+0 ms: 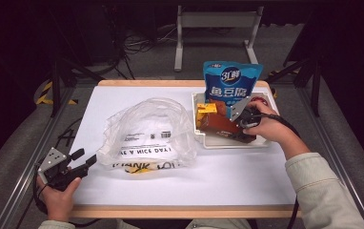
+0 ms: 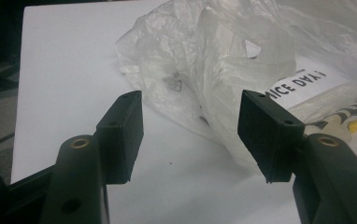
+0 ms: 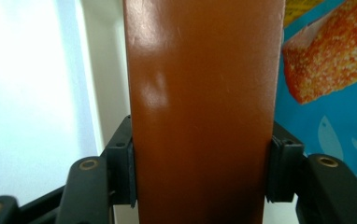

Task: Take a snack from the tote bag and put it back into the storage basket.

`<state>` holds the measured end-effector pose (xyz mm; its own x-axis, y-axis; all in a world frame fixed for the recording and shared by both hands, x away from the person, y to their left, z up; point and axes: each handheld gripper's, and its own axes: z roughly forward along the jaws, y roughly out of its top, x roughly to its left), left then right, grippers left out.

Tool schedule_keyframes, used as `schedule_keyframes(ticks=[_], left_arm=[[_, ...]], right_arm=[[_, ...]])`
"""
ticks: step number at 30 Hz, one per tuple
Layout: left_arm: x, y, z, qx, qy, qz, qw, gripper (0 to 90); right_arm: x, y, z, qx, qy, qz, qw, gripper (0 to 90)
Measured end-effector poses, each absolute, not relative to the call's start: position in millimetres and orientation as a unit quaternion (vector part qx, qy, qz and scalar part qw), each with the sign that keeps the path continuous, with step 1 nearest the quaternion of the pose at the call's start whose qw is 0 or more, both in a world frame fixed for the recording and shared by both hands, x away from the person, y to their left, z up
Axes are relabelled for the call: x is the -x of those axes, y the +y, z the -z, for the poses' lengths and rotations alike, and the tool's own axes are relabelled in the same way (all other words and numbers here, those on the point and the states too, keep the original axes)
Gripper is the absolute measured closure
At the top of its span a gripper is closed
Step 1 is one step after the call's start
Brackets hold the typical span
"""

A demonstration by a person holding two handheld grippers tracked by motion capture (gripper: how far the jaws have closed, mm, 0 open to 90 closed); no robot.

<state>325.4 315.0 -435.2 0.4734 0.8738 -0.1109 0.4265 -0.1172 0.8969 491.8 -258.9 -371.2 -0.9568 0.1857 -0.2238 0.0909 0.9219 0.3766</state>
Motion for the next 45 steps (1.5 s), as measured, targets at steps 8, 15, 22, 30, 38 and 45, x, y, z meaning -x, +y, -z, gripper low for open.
schedule_keyframes(ticks=[8, 15, 22, 30, 38, 45], left_arm=[[-325.4, 314.5, 435.1, -0.711, 0.457, -0.233, 0.481, 40.8], [-325.3, 314.6, 435.0, -0.710, 0.457, -0.234, 0.481, 40.8], [-325.2, 315.4, 435.0, -0.710, 0.457, -0.233, 0.482, 40.9], [-325.3, 315.0, 434.9, -0.711, 0.457, -0.233, 0.481, 40.9], [-324.9, 315.3, 434.8, -0.710, 0.458, -0.232, 0.482, 40.8], [-325.3, 315.2, 435.0, -0.710, 0.458, -0.233, 0.482, 40.8]], right_arm=[[-492.5, -267.7, 371.8, -0.075, 0.975, -0.168, 0.123, 42.4], [-493.5, -264.5, 376.1, -0.077, 0.975, -0.170, 0.119, 40.7], [-494.8, -261.1, 386.8, -0.074, 0.977, -0.165, 0.110, 39.6], [-493.6, -261.8, 390.7, -0.073, 0.977, -0.170, 0.104, 38.2], [-493.1, -264.0, 389.6, -0.060, 0.979, -0.166, 0.100, 40.0], [-494.7, -269.2, 389.5, -0.071, 0.979, -0.164, 0.096, 38.4]])
